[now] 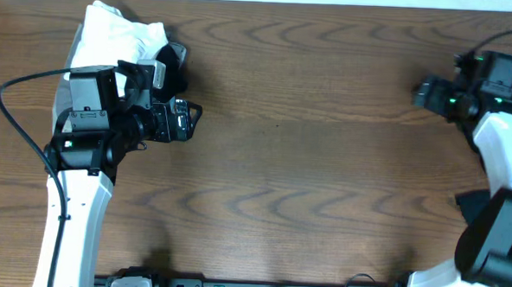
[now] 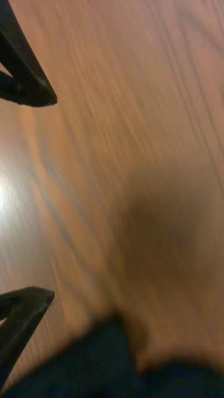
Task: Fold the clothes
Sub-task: 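Reach the right gripper to the crumpled black T-shirt and grasp it, then drag the black T-shirt leftward with the right gripper to spread it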
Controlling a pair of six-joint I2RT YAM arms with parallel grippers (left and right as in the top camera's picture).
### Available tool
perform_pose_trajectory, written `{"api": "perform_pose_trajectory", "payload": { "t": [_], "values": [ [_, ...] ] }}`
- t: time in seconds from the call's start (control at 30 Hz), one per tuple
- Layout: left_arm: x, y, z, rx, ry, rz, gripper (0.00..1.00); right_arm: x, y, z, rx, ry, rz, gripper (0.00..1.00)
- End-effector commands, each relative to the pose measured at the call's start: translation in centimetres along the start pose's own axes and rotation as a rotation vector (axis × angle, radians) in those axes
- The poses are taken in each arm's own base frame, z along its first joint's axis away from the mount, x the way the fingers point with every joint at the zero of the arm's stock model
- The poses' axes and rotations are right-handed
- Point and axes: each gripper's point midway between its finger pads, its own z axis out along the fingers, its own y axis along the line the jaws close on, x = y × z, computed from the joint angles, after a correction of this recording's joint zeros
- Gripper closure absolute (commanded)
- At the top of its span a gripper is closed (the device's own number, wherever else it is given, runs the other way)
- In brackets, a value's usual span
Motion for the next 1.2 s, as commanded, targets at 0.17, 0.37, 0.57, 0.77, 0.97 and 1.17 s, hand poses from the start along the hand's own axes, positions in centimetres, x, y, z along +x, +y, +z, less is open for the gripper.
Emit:
{"api": "perform_pose_trajectory", "payload": {
  "t": [0.17,0.37,0.57,0.77,0.97,1.17],
  "values": [
    [-0.6,-0.6,-0.3,0.017,-0.012,0.029,0.02,-2.4,-7.7,4.8,0.132,-0.107,0.160,0.26],
    [-0.6,-0.6,-0.3,0.017,-0.013,0.029,0.02,-0.8,-10.3,7.8,0.222,-0.088,0.208,0.32],
    [-0.6,-0.6,-0.3,0.017,-0.012,0.029,0.02,0.8,-12.1,9.6,0.300,-0.062,0.221,0.37],
    [-0.6,-0.6,-0.3,0.016,-0.013,0.029,0.02,1.4,-10.4,9.9,0.204,-0.022,0.221,0.99],
    [-0.7,-0.6,-0.3,0.017,-0.017,0.032,0.05,-0.9,0.7,6.6,-0.257,-0.032,0.073,0.99],
    [-0.8,-0.6,-0.3,0.017,-0.019,0.033,0.14,0.2,14.8,1.1,-0.635,-0.010,-0.149,0.99]
  ]
}}
